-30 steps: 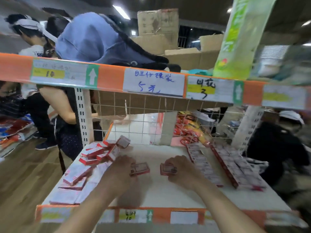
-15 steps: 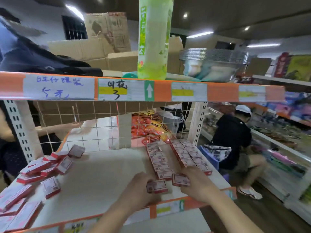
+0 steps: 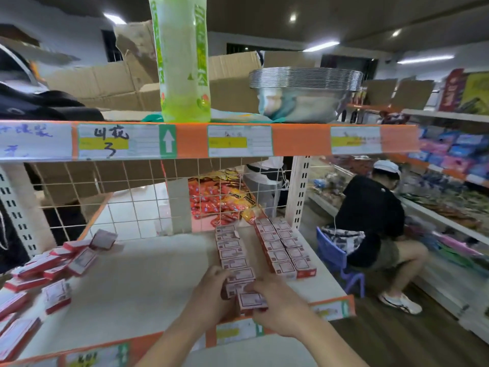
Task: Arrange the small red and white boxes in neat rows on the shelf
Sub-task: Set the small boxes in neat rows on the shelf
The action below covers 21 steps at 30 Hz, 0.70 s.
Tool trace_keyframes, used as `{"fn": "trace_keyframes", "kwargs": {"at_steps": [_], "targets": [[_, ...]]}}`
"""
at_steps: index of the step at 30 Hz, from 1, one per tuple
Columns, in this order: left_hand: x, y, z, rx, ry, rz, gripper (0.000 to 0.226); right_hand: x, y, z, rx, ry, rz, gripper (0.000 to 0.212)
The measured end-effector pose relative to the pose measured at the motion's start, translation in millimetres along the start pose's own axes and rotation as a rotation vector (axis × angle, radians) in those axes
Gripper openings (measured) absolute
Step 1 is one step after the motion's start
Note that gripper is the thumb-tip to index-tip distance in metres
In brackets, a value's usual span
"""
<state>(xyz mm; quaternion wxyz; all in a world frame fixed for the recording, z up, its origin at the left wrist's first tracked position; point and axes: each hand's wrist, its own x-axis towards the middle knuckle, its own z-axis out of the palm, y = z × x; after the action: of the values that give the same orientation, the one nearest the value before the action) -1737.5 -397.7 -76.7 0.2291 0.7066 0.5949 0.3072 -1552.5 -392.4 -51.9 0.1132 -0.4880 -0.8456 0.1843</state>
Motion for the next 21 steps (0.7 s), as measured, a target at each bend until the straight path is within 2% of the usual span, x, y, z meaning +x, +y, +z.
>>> {"fn": "trace_keyframes", "kwargs": {"at_steps": [7,14,21], "targets": [[-11,-6,-14,-0.226,-0.021,-0.106,0.051,6,1,12,0.151,0.055,0.011,0.055],[-14,3,-9,-0.243,0.016,-0.090,0.053,11,0,4,0.254,-0.058,0.156,0.090],[-14,1,-7,-0.273,0.018,-0.119,0.051,12,-3,2,0.229,-0.062,0.150,0.088]]}}
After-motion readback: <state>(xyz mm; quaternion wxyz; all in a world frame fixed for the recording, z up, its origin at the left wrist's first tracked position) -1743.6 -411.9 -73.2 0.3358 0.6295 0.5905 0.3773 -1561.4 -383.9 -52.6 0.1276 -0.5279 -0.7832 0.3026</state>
